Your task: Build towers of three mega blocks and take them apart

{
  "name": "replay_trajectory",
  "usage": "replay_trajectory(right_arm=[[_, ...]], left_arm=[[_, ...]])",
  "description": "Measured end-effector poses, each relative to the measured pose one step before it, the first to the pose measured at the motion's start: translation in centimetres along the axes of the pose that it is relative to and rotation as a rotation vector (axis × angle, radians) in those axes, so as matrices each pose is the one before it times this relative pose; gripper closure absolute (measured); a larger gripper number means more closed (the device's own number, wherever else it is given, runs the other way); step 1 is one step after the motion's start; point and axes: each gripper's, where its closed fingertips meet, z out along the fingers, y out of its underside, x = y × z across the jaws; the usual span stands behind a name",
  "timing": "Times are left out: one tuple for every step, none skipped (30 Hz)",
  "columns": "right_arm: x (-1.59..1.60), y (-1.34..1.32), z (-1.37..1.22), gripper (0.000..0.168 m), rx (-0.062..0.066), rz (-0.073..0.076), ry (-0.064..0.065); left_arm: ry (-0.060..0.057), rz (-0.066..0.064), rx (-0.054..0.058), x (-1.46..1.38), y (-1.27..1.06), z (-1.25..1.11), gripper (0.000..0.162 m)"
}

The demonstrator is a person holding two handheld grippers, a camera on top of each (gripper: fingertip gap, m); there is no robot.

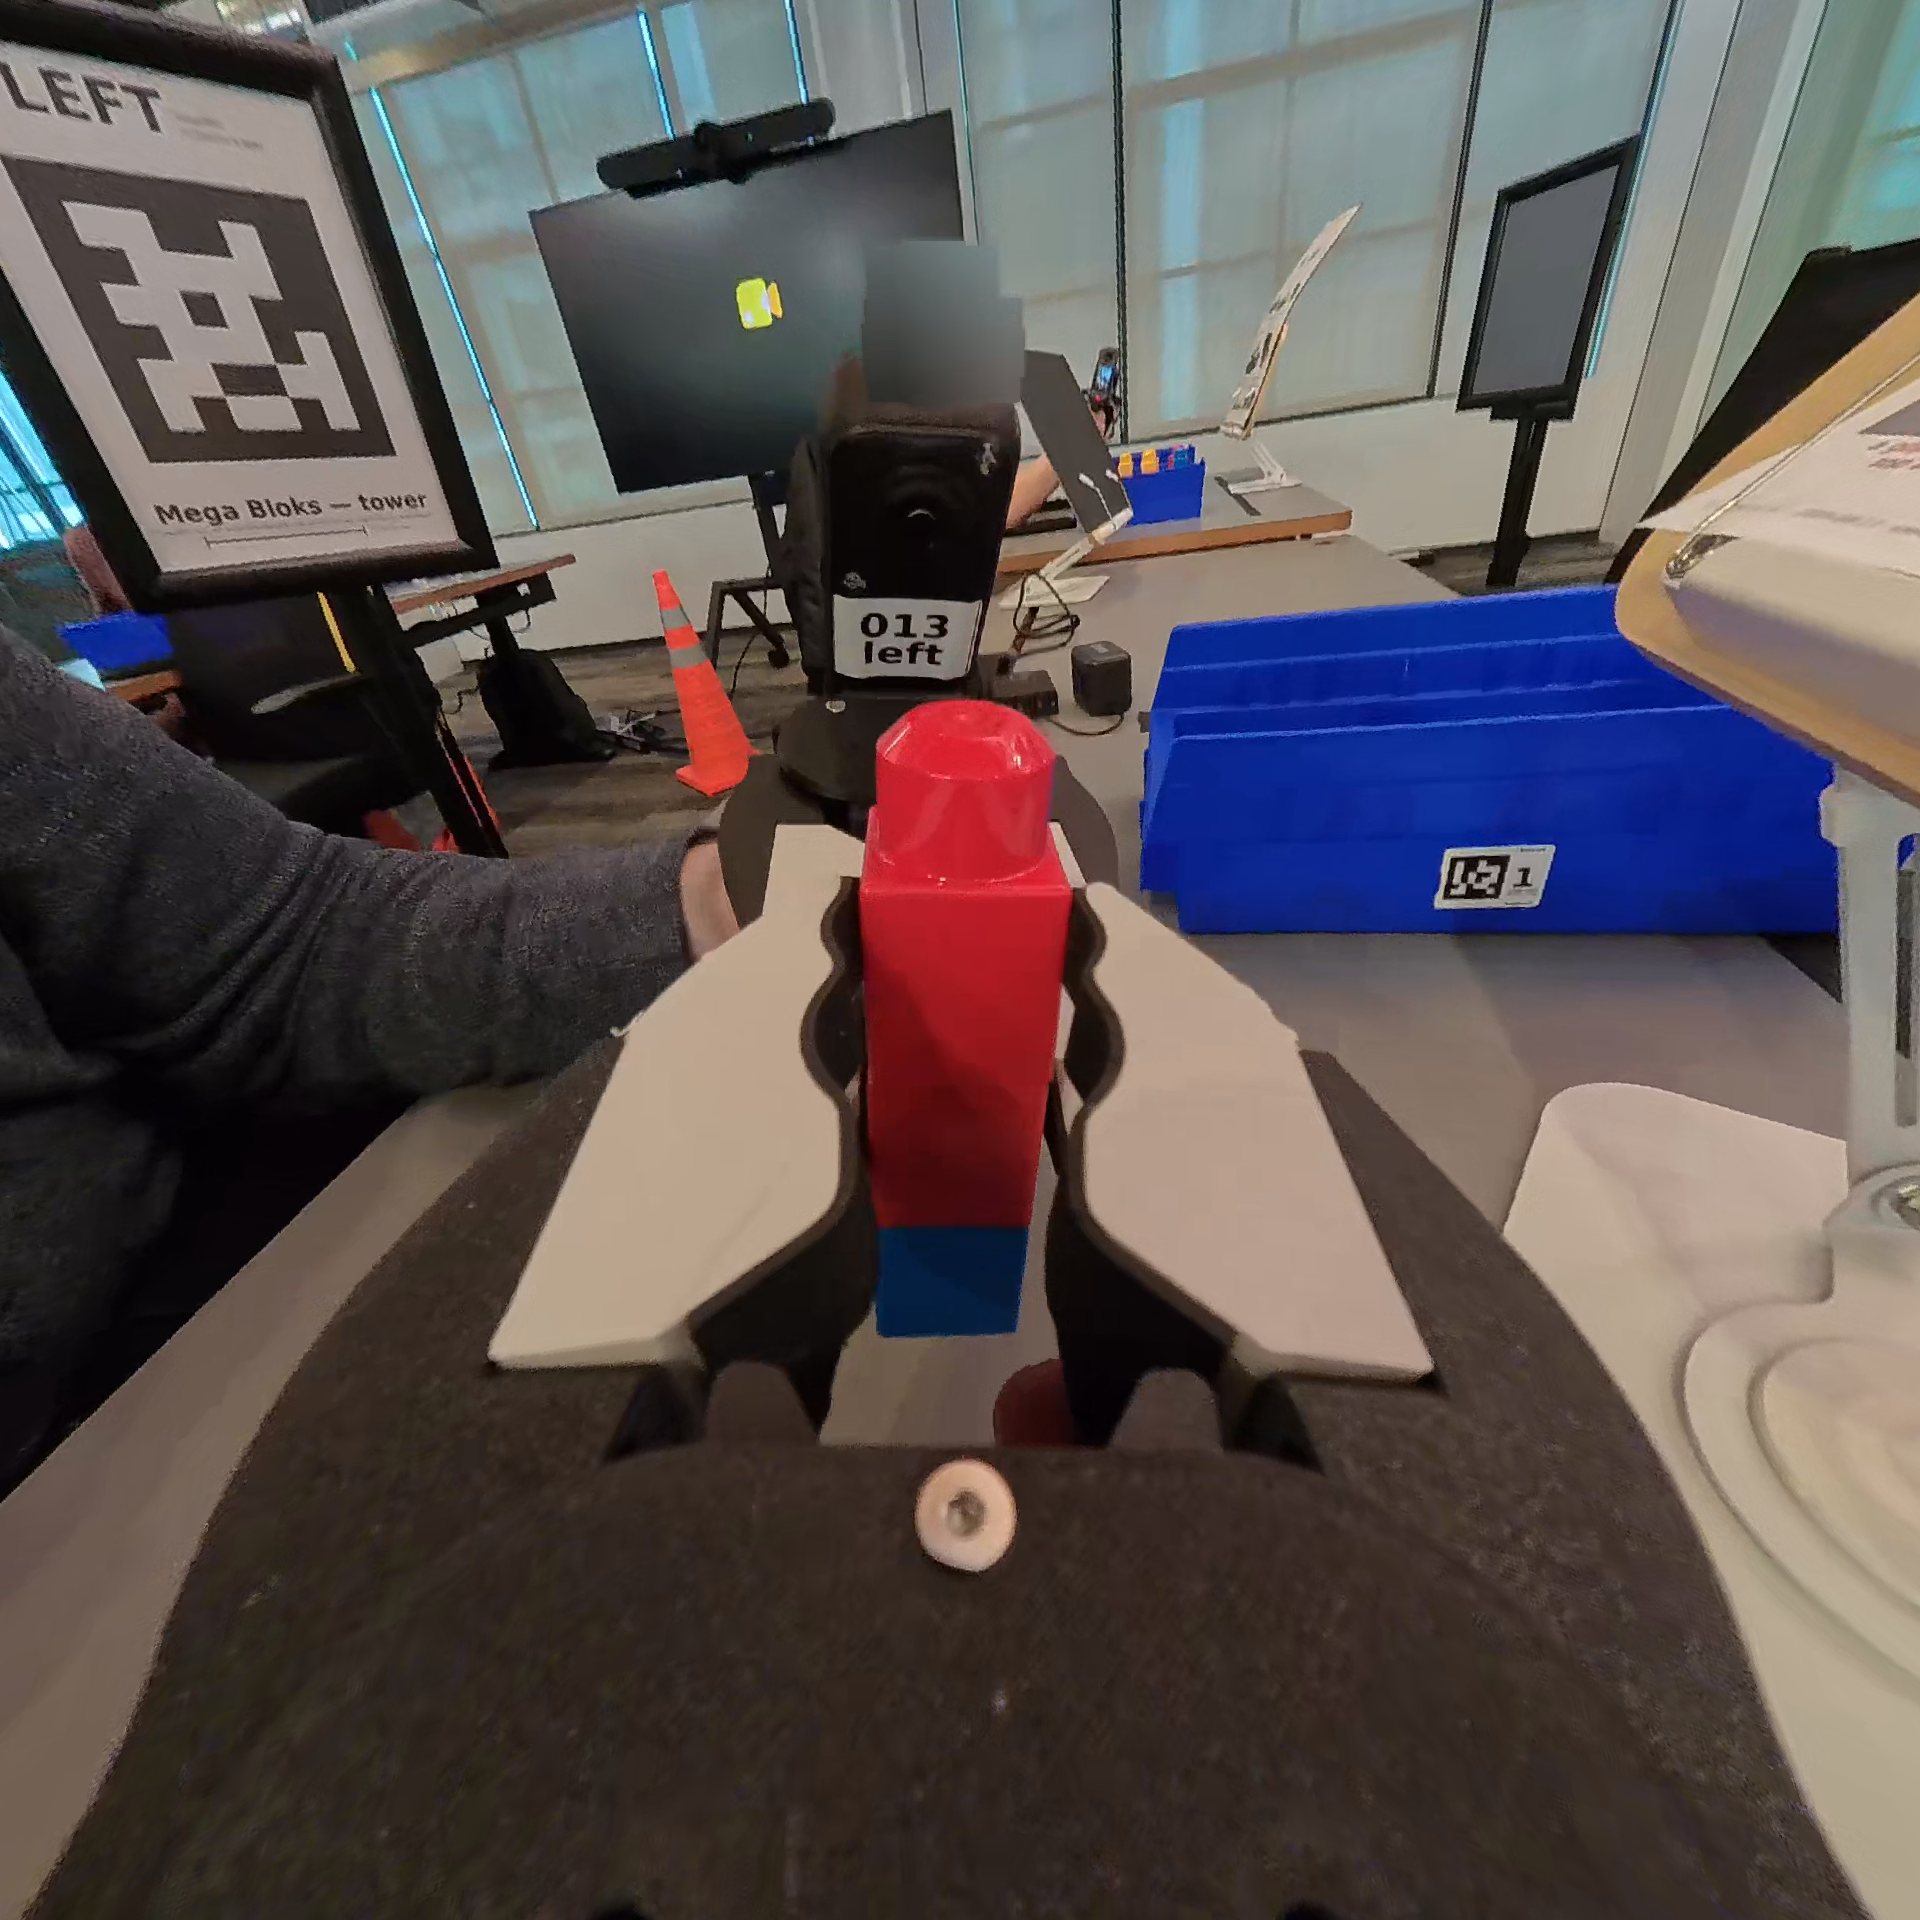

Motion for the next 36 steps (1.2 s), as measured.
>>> replay_trajectory(right_arm=[[0.062,0.073,-0.052,0.132,-0.0158,-0.0063,0.0012],[0.032,0.014,-0.071,0.132,-0.007,-0.0072,0.0007],[0.011,0.013,-0.034,0.132,-0.0022,0.0008,-0.0025],[0.009,0.046,-0.025,0.132,-0.001,0.0032,-0.0025],[0.029,0.036,0.008,0.132,0.0009,0.0002,0.0012],[-0.006,0.082,0.027,0.132,-0.0033,-0.0006,-0.0003],[0.008,0.076,0.029,0.132,-0.0045,-0.0004,-0.0005],[0.029,-0.015,0.012,0.132,0.0015,0.0028,0.0006],[0.016,-0.178,-0.042,0.132,0.0109,0.0069,0.0004],[0.017,-0.364,-0.083,0.132,0.0153,0.0065,0.0022],[0.005,-0.362,-0.119,0.132,0.0029,-0.0023,0.0046],[0.064,-0.376,-0.191,0.132,-0.0077,-0.0184,0.0126],[0.075,-0.573,-0.343,0.132,-0.0042,-0.0212,0.0134],[0.087,-0.896,-0.541,0.132,0.0062,-0.0139,0.011],[0.27,-1.137,-0.757,0.132,0.0085,-0.0085,0.0197],[0.408,-1.347,-0.997,0.132,0.011,-0.0108,0.0293],[0.455,-1.496,-1.215,0.132,0.0152,-0.0149,0.0323],[0.569,-1.478,-1.386,0.132,0.0098,-0.0159,0.0396],[0.755,-1.399,-1.55,0.132,0.0039,-0.0184,0.0516],[0.915,-1.314,-1.705,0.132,0.001,-0.0212,0.0573],[1.152,-1.233,-1.873,0.132,0.0057,-0.0215,0.0668],[1.449,-1.03,-1.959,0.132,0.0013,-0.0145,0.0755],[1.786,-0.803,-2.009,0.132,-0.0021,-0.0129,0.0866],[1.922,-0.562,-1.94,0.132,-0.0031,-0.0099,0.0825],[2.107,-0.312,-1.817,0.132,-0.0045,0.0053,0.0834],[2.287,-0.082,-1.651,0.132,-0.006,0.0115,0.0867],[2.442,0.173,-1.444,0.132,-0.0066,0.0103,0.0896],[2.498,0.616,-1.147,0.132,-0.0191,0.0071,0.0883],[2.473,1.083,-0.768,0.132,-0.0342,0.0087,0.0831],[2.295,1.204,-0.449,0.132,-0.0254,0.0165,0.0748],[2.014,1.145,-0.186,0.132,-0.0105,0.0224,0.0613],[1.714,1.374,0.102,0.132,-0.0242,0.0314,0.0442],[1.489,1.497,0.313,0.132,-0.0342,0.026,0.0367],[1.27,1.313,0.399,0.132,-0.0268,0.0239,0.0333],[0.86,1.103,0.49,0.132,-0.0217,0.0178,0.0181],[0.636,1.184,0.64,0.132,-0.036,0.0095,0.0118]], left_arm=[[0.0019,-0.003,-0.0003,-0.026,0.004,-0.014,0.125],[-0.0019,0.0022,0.0014,-0.048,-0.048,-0.038,0.125],[-0.0027,0.0045,-0.0017,-0.016,-0.024,0.001,0.125],[0.0008,0.0007,-0.0053,0.035,0.051,0.047,0.125],[-0.0072,0.0054,-0.0028,-0.057,0.026,-0.011,0.126],[-0.0023,0.0023,-0.0036,-0.029,0.067,-0.012,0.125],[0.0034,-0.0033,-0.0042,0.019,0.101,-0.002,0.125],[0.0009,-0.002,0.0027,-0.013,-0.003,-0.009,0.125],[-0.0011,0.001,0.01,-0.013,-0.152,-0.03,0.126],[0.0022,-0.0016,0.0244,0.066,-0.39,-0.09,0.125],[0.0044,-0.0064,0.0315,0.049,-0.547,-0.167,0.124],[0.008,-0.0134,0.0426,0.06,-0.758,-0.274,0.112],[0.0096,-0.0098,0.0331,0.079,-0.632,-0.337,0.105],[-0.0026,0.0012,0.0306,-0.082,-0.526,-0.384,0.104],[-0.0056,0.0011,0.0269,-0.168,-0.415,-0.384,0.105],[-0.0013,-0.0037,0.0243,-0.152,-0.342,-0.358,0.11],[-0.0077,-0.0056,0.0259,-0.282,-0.338,-0.329,0.116],[-0.0052,-0.0067,0.0191,-0.253,-0.218,-0.271,0.123],[0.002,-0.0017,0.0116,-0.138,-0.086,-0.199,0.131],[-0.0065,-0.0029,0.0011,-0.232,0.06,-0.115,0.134],[-0.0115,-0.0043,-0.0018,-0.3,0.083,-0.032,0.136],[-0.0101,-0.0081,0.0062,-0.257,-0.001,-0.014,0.137],[0.0043,-0.0101,0.0057,-0.059,-0.018,0.006,0.137],[0.0045,-0.0042,0.0003,-0.005,0.044,0.024,0.137],[-0.0053,0.0039,-0.0025,-0.096,0.064,0.041,0.138],[-0.0035,0.0026,-0.0027,-0.061,0.067,0.049,0.138],[0.0034,-0.0028,0.0006,0.012,0.02,0.051,0.139],[0.004,-0.0049,0.0015,0.01,0.012,0.041,0.139],[0.0006,-0.0032,-0.001,-0.024,0.05,0.04,0.139],[-0.002,-0.0006,-0.0008,-0.05,0.054,0.027,0.139],[-0.0008,-0.001,0.0005,-0.024,0.039,0.015,0.139],[0.0002,-0.0021,0.0018,-0.023,0.007,0.007,0.139],[-0.0011,-0.001,0.0019,-0.049,-0.005,-0.012,0.139],[-0.0008,-0.0001,0.0012,-0.041,0.007,-0.018,0.14],[-0.0018,-0.0011,0.0006,-0.064,0.041,-0.021,0.14],[-0.0032,-0.0033,0.002,-0.121,0.028,-0.013,0.14]])
